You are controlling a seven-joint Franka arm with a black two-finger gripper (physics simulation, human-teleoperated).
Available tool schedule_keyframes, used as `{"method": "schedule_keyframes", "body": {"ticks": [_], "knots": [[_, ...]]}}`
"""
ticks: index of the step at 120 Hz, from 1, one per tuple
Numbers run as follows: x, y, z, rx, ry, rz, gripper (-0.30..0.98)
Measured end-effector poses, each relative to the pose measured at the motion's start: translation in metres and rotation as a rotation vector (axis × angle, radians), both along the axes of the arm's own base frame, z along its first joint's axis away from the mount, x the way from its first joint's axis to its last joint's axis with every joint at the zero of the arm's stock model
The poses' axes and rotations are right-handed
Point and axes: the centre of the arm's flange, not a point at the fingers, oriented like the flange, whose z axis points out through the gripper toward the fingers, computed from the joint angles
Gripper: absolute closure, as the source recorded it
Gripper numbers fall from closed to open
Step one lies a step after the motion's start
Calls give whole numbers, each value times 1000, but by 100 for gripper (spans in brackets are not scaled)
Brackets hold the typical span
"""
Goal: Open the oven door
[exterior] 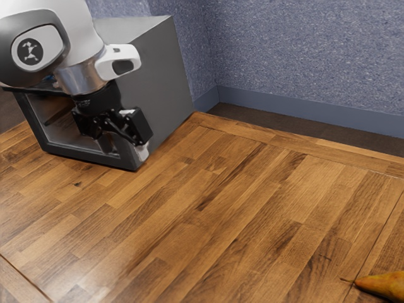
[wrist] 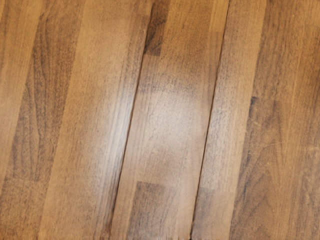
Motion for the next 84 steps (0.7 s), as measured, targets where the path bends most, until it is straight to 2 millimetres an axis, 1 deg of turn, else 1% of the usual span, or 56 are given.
{"method": "schedule_keyframes", "body": {"ticks": [12,14,17,19,25,31,34,39,47,51,57,66,75,84], "knots": [[-6,7,2,-6,0,91,0],[-7,10,1,-5,-3,108,0],[-7,22,-1,-5,-10,149,0],[-7,37,-2,-6,-19,190,0],[-13,96,-1,-7,-67,338,0],[-22,164,-3,0,-122,501,0],[-26,191,-3,6,-153,568,0],[-41,225,5,16,-219,659,0],[-71,273,20,18,-322,799,0],[-80,292,22,5,-367,858,0],[-79,310,19,-14,-414,912,0],[-74,321,17,-81,-480,970,0],[-62,335,5,-140,-508,1042,0],[-49,346,-7,-187,-531,1103,0]]}}
